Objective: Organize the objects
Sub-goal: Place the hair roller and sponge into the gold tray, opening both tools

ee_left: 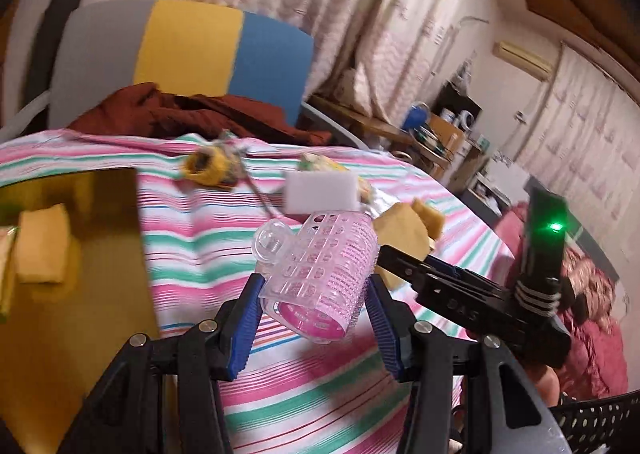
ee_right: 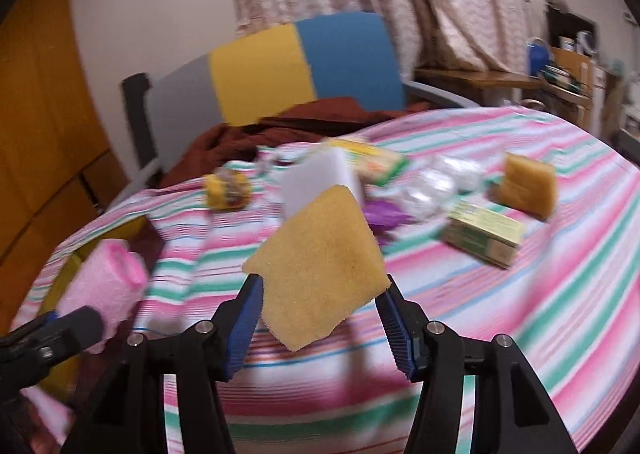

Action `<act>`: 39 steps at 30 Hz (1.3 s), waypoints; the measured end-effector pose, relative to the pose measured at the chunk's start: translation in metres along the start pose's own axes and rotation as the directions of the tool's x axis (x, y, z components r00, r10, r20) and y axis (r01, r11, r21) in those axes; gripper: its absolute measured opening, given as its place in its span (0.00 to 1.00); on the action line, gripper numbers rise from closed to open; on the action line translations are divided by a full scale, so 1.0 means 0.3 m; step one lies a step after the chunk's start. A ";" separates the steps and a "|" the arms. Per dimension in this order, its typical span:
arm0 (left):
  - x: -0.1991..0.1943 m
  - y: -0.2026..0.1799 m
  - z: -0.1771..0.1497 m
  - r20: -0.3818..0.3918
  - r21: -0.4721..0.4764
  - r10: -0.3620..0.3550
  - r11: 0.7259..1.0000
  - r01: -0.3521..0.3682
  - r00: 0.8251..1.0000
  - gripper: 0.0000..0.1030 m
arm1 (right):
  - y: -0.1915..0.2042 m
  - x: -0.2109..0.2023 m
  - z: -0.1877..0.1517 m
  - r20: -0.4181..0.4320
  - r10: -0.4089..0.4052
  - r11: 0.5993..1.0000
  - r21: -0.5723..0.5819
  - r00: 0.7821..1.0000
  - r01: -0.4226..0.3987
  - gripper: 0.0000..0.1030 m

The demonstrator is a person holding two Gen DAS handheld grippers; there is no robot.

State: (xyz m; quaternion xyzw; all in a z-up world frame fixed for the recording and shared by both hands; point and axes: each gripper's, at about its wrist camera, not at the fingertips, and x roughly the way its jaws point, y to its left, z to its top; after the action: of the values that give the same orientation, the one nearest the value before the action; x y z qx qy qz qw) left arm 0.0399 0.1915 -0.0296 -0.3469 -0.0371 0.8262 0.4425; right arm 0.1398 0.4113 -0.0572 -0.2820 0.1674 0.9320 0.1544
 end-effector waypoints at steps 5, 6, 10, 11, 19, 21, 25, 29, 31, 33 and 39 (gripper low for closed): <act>-0.097 0.124 0.000 0.032 -0.086 0.080 0.993 -0.077 0.996 0.50 | 0.164 -0.014 0.018 -0.020 0.117 0.991 -0.069 0.993 -0.118 0.57; -0.112 0.145 -0.001 0.036 -0.098 0.099 0.991 -0.095 0.994 0.50 | 0.206 -0.012 0.020 -0.035 0.144 0.985 -0.091 0.989 -0.146 0.57; -0.182 0.252 -0.016 0.033 -0.159 0.176 0.973 -0.169 0.984 0.50 | 0.356 -0.012 0.017 -0.074 0.232 0.958 -0.159 0.970 -0.241 0.57; -0.202 0.284 -0.025 0.029 -0.179 0.198 0.965 -0.190 0.980 0.50 | 0.378 -0.013 0.015 -0.079 0.244 0.952 -0.170 0.967 -0.254 0.57; -0.300 0.508 -0.091 -0.043 -0.313 0.367 0.878 -0.361 0.929 0.50 | 0.646 0.041 -0.048 -0.229 0.321 0.877 -0.294 0.919 -0.380 0.57; -0.308 0.551 -0.100 -0.067 -0.324 0.400 0.858 -0.399 0.914 0.50 | 0.709 0.091 -0.071 -0.307 0.309 0.865 -0.302 0.900 -0.400 0.57; -0.319 0.612 -0.113 -0.117 -0.336 0.457 0.817 -0.468 0.882 0.50 | 0.802 0.151 -0.107 -0.388 0.311 0.841 -0.313 0.868 -0.441 0.57; -0.327 0.667 -0.119 -0.151 -0.341 0.498 0.785 -0.518 0.854 0.50 | 0.889 0.203 -0.134 -0.441 0.315 0.815 -0.328 0.840 -0.478 0.62; -0.326 0.680 -0.118 -0.160 -0.337 0.514 0.774 -0.536 0.843 0.50 | 0.917 0.229 -0.138 -0.459 0.319 0.813 -0.317 0.829 -0.488 0.66; -0.330 0.677 -0.115 -0.157 -0.338 0.515 0.774 -0.535 0.843 0.50 | 0.924 0.234 -0.132 -0.451 0.328 0.815 -0.310 0.830 -0.490 0.76; -0.315 0.686 -0.104 -0.161 -0.339 0.533 0.760 -0.554 0.830 0.51 | 0.859 0.137 -0.079 -0.314 0.374 0.840 -0.284 0.872 -0.463 0.95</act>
State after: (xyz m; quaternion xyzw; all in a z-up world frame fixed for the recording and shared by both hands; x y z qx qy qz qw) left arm -0.0516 -0.0123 -0.0778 -0.4424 -0.0784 0.8865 0.1108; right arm 0.0199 0.1788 -0.0415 -0.3744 0.0746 0.9152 -0.1292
